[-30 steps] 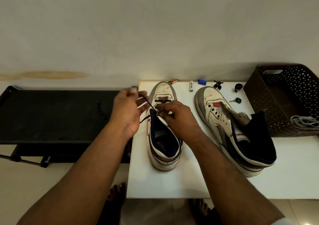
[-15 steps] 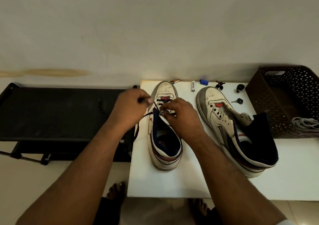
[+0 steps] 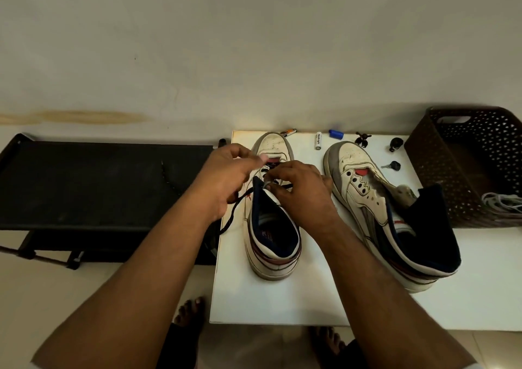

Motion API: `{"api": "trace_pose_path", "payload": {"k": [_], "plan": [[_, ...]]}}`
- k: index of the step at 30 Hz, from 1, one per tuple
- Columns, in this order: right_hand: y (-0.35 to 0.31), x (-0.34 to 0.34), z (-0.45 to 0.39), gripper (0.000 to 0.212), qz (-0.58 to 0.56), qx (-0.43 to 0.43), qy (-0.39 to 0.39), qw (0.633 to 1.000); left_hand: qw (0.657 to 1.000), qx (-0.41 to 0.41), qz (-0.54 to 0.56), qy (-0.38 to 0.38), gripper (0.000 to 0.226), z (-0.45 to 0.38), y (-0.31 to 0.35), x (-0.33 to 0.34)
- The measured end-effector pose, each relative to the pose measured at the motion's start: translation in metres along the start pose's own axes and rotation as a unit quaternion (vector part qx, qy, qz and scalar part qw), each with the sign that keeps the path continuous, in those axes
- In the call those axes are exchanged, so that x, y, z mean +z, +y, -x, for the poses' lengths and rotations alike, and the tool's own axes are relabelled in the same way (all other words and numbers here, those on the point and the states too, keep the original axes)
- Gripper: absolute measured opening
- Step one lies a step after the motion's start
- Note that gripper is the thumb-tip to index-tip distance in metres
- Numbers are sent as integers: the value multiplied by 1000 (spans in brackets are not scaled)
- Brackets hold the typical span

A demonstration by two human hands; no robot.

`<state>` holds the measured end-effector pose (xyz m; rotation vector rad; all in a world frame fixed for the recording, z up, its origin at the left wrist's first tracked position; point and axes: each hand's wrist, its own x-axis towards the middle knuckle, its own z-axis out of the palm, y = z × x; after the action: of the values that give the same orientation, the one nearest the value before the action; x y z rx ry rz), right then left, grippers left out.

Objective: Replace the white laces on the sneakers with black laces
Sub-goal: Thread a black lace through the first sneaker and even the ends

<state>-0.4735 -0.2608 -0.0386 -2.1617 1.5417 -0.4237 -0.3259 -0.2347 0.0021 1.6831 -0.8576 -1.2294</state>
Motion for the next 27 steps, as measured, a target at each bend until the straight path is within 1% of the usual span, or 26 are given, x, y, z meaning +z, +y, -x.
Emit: {"api": "trace_pose_path", "payload": {"k": [1,2,3,5,7,9,10,11,12,13,14,15,16,17,18,19,20,21,22,23,24,25,26,27], "plan": [[0,0,0,24,2,0,1,1000,987,68,-138,40,15,-2,-3,2],[0,0,0,25,6,0,1,1000,967,123,-214,60,11,-4,-5,4],[0,0,0,24,9,1,1,1000,957,147,-242,59,9,-4,-5,2],[0,-1,0,23,6,3,6,1000,953,131,-271,21,9,-2,-4,-6],[0,-1,1,22,2,5,9,1000,926,90,-365,-48,11,2,-3,-16],[0,0,0,22,-1,6,13,1000,895,76,-424,-112,13,8,-2,-24],[0,0,0,22,-1,6,13,1000,888,84,-435,-121,13,11,0,-28],[1,0,0,22,-3,8,11,1000,891,102,-429,-109,14,12,3,-31],[1,0,0,22,-5,9,10,1000,906,127,-398,-66,13,12,6,-35],[1,-1,1,21,-7,8,10,1000,930,157,-332,5,11,10,7,-38],[2,-1,1,21,-9,7,11,1000,955,175,-225,85,9,8,7,-41],[2,-1,1,22,-12,7,13,1000,969,174,-91,151,13,5,8,-44],[2,0,1,22,-15,8,14,1000,972,143,48,180,17,2,9,-45],[2,1,0,22,-17,9,13,1000,967,92,167,169,18,1,9,-43],[2,2,0,23,-20,9,10,1000,956,34,266,121,17,1,9,-39],[2,2,-1,23,-24,8,9,1000,940,-19,333,71,19,2,8,-34],[3,3,-2,23,-31,6,8,999,938,-55,341,35,20,1,6,-30],[3,4,-2,23,-36,4,8,999,957,-60,285,17,20,0,5,-25],[4,4,-2,23,-40,3,7,999,988,-24,152,16,20,-2,3,-22],[3,4,-2,24,-41,2,6,999,998,43,-34,28,20,-5,0,-20],[4,4,-3,24,-42,1,6,999,970,118,-213,27,22,-7,-3,-20],[3,4,-3,24,-44,1,6,999,929,155,-337,3,23,-7,-5,-20],[3,4,-2,23,-49,2,7,999,899,156,-408,-32,24,-5,-6,-19],[2,4,-2,23,-52,3,8,999,883,146,-443,-57,24,-4,-7,-20]]}}
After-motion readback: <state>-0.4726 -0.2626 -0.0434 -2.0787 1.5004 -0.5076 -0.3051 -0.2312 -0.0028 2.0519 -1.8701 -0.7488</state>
